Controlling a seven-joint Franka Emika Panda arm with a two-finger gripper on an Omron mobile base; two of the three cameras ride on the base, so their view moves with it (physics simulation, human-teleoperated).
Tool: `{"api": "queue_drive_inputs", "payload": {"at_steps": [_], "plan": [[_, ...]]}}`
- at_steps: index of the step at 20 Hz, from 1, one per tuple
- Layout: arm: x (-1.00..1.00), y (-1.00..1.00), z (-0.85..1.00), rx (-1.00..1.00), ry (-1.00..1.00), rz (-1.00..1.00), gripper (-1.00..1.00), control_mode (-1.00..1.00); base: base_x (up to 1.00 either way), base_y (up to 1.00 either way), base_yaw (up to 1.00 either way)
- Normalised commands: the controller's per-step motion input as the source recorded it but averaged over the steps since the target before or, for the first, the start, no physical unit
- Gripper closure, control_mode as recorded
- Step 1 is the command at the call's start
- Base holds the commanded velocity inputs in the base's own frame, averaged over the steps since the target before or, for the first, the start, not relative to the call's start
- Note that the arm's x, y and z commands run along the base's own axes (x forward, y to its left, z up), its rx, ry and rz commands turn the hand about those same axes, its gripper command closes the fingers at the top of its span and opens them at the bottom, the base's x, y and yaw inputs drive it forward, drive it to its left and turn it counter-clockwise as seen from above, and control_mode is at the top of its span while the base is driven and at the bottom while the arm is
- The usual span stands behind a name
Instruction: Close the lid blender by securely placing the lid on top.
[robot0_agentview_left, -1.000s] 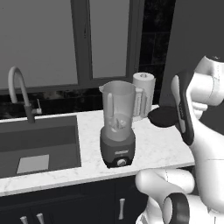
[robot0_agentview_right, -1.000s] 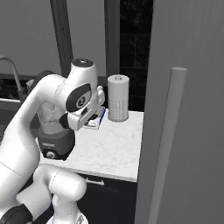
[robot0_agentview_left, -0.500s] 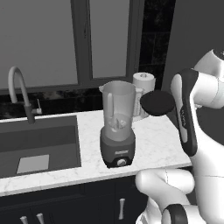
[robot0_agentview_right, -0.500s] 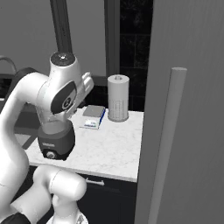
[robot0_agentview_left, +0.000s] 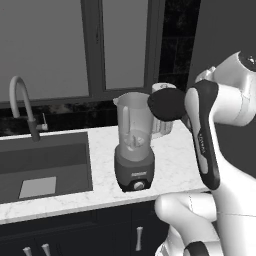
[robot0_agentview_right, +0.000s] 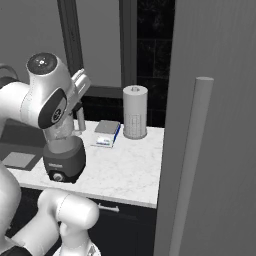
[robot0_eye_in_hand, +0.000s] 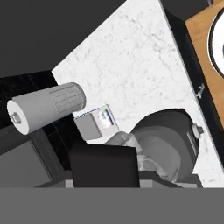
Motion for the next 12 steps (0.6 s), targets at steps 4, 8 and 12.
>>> {"api": "queue_drive_inputs", "payload": {"at_steps": [4, 8, 12], "plan": [[0.09, 0.31, 0.48, 0.06, -0.03, 0.00, 1.00, -1.00, 0.00, 0.00, 0.00], [0.19, 0.32, 0.29, 0.07, 0.00, 0.00, 1.00, -1.00, 0.00, 0.00, 0.00], [0.27, 0.34, 0.12, 0.07, 0.00, 0.00, 1.00, -1.00, 0.00, 0.00, 0.00]]}}
